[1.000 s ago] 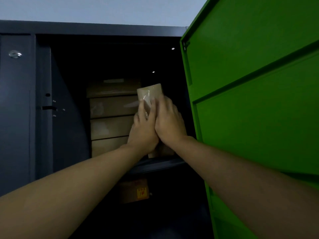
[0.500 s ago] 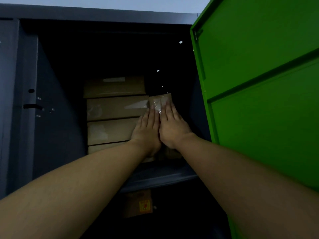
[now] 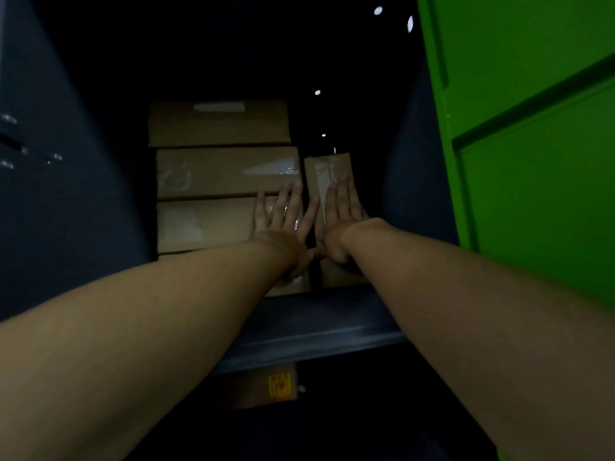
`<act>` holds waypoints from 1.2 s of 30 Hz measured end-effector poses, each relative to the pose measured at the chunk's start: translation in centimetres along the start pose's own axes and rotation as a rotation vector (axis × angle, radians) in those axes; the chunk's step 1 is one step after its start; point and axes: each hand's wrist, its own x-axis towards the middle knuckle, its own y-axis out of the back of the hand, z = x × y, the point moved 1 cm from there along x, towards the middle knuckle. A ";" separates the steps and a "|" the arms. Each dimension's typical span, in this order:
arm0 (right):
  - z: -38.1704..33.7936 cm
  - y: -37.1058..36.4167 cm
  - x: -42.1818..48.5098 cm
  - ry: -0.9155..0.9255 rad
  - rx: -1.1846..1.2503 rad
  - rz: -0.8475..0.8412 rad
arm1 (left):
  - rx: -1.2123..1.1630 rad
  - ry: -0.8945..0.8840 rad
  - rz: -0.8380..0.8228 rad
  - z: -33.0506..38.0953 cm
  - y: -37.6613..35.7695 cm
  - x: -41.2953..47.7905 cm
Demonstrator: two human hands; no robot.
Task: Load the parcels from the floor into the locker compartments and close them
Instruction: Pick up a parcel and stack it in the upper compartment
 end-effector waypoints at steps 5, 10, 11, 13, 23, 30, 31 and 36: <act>0.2 -0.3 0.2 0.015 0.024 0.005 | -0.011 -0.008 0.021 -0.1 -0.4 -0.1; 0.4 -0.5 0.0 0.048 0.026 0.005 | 0.015 -0.019 0.056 -0.9 -0.4 -0.8; 0.4 -0.6 0.1 0.048 0.016 0.016 | 0.032 -0.024 0.061 -1.0 -0.4 -0.9; 0.4 -0.4 0.0 0.047 -0.007 0.039 | 0.055 -0.035 0.065 -1.4 -0.3 -1.1; 0.8 2.2 -2.9 0.041 0.276 0.007 | 0.038 -0.060 -0.129 -3.8 2.7 -5.0; -0.1 5.7 -6.1 -0.022 0.644 -0.145 | -0.247 0.105 -0.380 -7.6 7.1 -10.2; -0.4 6.2 -6.7 -0.036 0.733 -0.110 | -0.339 0.155 -0.362 -8.1 7.6 -11.1; -2.2 8.5 -11.5 -0.146 1.121 -0.055 | -0.923 0.425 -0.173 -11.0 9.5 -16.6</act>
